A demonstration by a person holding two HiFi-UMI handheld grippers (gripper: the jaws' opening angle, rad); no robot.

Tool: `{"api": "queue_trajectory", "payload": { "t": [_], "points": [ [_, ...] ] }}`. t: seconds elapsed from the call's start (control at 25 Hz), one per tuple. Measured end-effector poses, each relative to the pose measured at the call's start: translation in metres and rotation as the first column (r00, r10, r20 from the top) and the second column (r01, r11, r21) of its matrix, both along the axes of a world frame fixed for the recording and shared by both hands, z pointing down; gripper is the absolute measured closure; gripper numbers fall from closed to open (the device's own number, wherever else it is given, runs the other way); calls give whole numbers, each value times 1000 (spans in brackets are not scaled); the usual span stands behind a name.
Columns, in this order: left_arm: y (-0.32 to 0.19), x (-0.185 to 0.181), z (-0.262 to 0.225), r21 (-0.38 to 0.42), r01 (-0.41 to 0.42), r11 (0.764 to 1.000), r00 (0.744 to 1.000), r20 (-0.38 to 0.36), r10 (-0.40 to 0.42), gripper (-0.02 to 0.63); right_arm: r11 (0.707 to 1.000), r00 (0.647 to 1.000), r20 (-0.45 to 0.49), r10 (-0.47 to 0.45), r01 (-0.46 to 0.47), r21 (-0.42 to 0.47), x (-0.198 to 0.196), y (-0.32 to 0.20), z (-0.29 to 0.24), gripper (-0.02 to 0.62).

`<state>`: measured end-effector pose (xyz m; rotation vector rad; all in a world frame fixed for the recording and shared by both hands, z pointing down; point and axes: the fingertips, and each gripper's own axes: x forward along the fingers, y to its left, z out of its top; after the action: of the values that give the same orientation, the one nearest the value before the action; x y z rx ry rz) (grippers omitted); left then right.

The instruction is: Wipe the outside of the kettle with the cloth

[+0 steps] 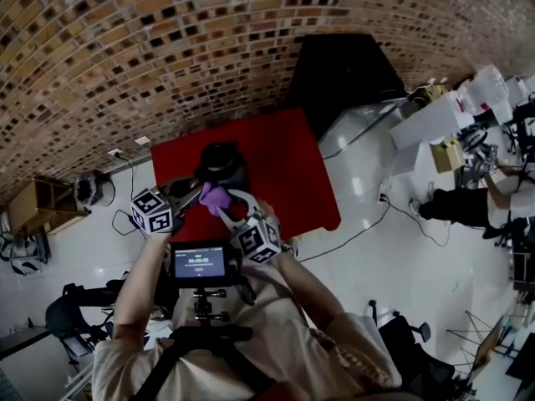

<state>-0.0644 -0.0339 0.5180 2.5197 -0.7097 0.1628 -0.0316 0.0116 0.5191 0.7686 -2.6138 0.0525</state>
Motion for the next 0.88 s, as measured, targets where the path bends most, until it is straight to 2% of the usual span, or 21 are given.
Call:
{"api": "queue_trajectory", "payload": {
  "t": [0.24, 0.4, 0.48, 0.6, 0.72, 0.8, 0.88],
  "points": [
    [13, -5, -9, 47, -58, 997, 998, -31, 59, 508, 984, 987, 66, 148, -140, -109, 77, -30, 6, 426],
    [26, -9, -25, 86, -103, 991, 990, -87, 110, 508, 960, 965, 111, 236, -214, -180, 106, -74, 17, 428],
    [35, -9, -35, 108, -131, 986, 983, -119, 143, 508, 953, 960, 169, 225, -180, -245, 104, -95, 22, 428],
    [48, -7, -48, 131, -172, 976, 968, -160, 192, 509, 940, 947, 286, 146, -42, -338, 84, -119, 25, 430],
    [59, -3, -54, 144, -198, 970, 956, -191, 224, 511, 917, 926, 369, 73, 83, -391, 58, -131, 28, 429],
    [60, 2, -56, 138, -192, 972, 956, -198, 217, 511, 922, 928, 356, 109, 40, -386, 63, -140, 29, 428],
    [55, 4, -54, 119, -164, 979, 966, -182, 184, 511, 930, 924, 315, 218, -98, -355, 94, -146, 23, 428]
  ]
}}
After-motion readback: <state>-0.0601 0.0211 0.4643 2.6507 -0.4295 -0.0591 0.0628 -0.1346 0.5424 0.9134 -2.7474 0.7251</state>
